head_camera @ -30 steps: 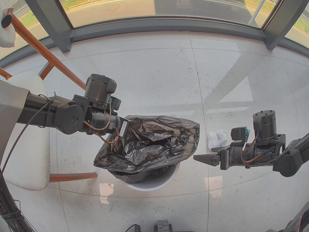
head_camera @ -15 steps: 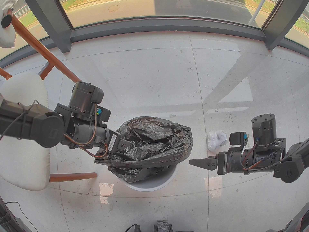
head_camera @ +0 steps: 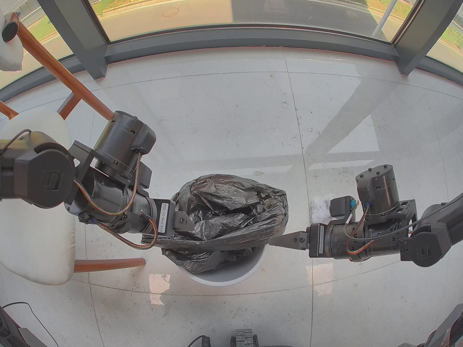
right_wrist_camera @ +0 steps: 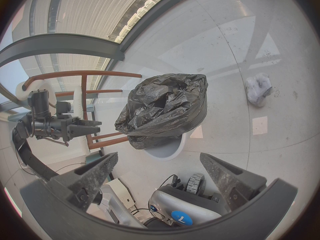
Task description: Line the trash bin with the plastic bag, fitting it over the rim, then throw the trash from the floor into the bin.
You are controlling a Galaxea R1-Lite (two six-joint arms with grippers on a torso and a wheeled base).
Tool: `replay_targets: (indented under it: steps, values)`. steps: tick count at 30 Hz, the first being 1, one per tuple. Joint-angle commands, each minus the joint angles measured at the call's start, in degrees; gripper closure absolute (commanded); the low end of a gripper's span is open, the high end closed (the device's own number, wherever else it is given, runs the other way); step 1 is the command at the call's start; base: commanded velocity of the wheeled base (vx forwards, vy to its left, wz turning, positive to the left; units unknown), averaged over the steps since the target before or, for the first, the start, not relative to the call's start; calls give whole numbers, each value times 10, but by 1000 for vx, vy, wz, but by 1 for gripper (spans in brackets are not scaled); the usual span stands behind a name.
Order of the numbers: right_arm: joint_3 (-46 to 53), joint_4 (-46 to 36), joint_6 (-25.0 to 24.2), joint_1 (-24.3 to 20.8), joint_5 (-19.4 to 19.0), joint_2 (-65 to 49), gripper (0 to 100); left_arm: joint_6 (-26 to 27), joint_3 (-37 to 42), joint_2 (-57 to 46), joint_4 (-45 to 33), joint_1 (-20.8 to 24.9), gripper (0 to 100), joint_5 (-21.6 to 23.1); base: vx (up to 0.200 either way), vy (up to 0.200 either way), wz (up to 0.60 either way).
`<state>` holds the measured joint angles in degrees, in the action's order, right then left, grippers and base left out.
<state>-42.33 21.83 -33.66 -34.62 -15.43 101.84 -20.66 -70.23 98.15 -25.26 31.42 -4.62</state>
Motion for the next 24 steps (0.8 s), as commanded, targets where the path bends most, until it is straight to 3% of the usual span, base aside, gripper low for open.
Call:
replay_targets:
  steps: [1, 4, 7, 11, 12, 15, 24]
  values:
    - [-30, -29, -20, -7, 18, 7, 0, -190, -27, 63, -33, 16, 0, -14, 0, 0, 0]
    - [-30, -29, -21, -12, 21, 10, 0, -331, -46, 93, -36, 60, 0, -20, 0, 0, 0]
    - [-32, -28, -21, -12, 22, 16, 0, -437, -69, 100, -46, 73, 0, -14, 0, 0, 0]
    - [-39, -28, -24, -14, 27, 24, 0, -506, -79, 115, -55, 76, 0, -1, 0, 0, 0]
    - [-45, -28, -24, -14, 29, 32, 0, -544, -78, 124, -55, 75, 0, 9, 0, 0, 0]
    - [-56, -28, -25, -14, 29, 41, 0, -598, -72, 130, -58, 76, 0, 23, 0, 0, 0]
    - [-60, -27, -23, -26, 29, 47, 0, -653, -72, 177, -52, 70, 0, 28, 0, 0, 0]
